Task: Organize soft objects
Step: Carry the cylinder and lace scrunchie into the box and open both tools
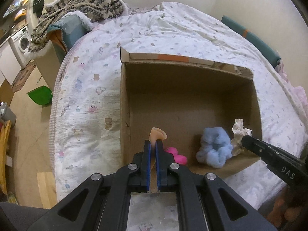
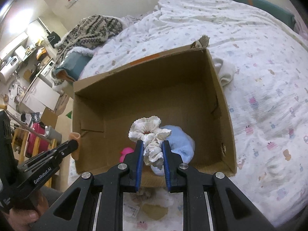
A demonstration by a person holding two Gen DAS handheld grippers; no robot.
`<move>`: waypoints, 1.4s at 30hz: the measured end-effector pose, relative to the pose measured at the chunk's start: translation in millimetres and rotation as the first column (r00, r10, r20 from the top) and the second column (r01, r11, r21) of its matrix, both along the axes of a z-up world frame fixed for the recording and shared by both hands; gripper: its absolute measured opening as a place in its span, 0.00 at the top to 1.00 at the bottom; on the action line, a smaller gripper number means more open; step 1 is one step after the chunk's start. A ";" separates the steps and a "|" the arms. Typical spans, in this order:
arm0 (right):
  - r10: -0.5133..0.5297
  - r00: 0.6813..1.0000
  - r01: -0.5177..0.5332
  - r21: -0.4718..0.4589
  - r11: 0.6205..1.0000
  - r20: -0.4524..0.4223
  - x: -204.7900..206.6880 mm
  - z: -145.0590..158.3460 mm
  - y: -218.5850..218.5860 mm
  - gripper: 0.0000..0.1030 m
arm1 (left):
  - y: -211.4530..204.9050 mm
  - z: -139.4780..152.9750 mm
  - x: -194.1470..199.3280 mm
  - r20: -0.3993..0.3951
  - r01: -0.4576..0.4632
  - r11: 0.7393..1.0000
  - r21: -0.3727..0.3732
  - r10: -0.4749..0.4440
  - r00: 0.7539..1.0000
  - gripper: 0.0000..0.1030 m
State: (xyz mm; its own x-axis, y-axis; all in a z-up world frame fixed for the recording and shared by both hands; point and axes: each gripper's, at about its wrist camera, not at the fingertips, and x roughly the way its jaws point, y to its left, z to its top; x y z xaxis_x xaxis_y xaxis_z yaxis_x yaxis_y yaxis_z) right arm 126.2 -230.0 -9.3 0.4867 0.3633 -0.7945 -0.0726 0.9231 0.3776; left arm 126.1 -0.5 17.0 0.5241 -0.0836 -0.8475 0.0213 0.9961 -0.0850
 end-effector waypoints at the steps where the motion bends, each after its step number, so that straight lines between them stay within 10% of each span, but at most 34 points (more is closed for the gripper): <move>1: -0.001 1.000 0.001 0.003 1.000 -0.003 1.4 -2.0 0.6 0.80 | -0.9 -2.8 2.1 -0.003 0.001 1.000 0.005 -0.001 1.000 0.95; 42: 0.003 0.996 -0.001 0.029 1.000 -0.092 16.2 -35.8 14.5 0.75 | -15.7 -33.9 8.1 -0.061 0.013 1.000 0.002 -0.013 0.998 0.83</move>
State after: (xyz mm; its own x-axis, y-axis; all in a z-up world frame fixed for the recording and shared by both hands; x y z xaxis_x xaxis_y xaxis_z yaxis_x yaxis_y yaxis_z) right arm 142.4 -215.5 -45.1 0.4110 0.3873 -0.8253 -0.0382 0.9118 0.4089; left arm 134.2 -16.2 -16.9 0.4707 -0.0876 -0.8780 0.0289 0.9961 -0.0839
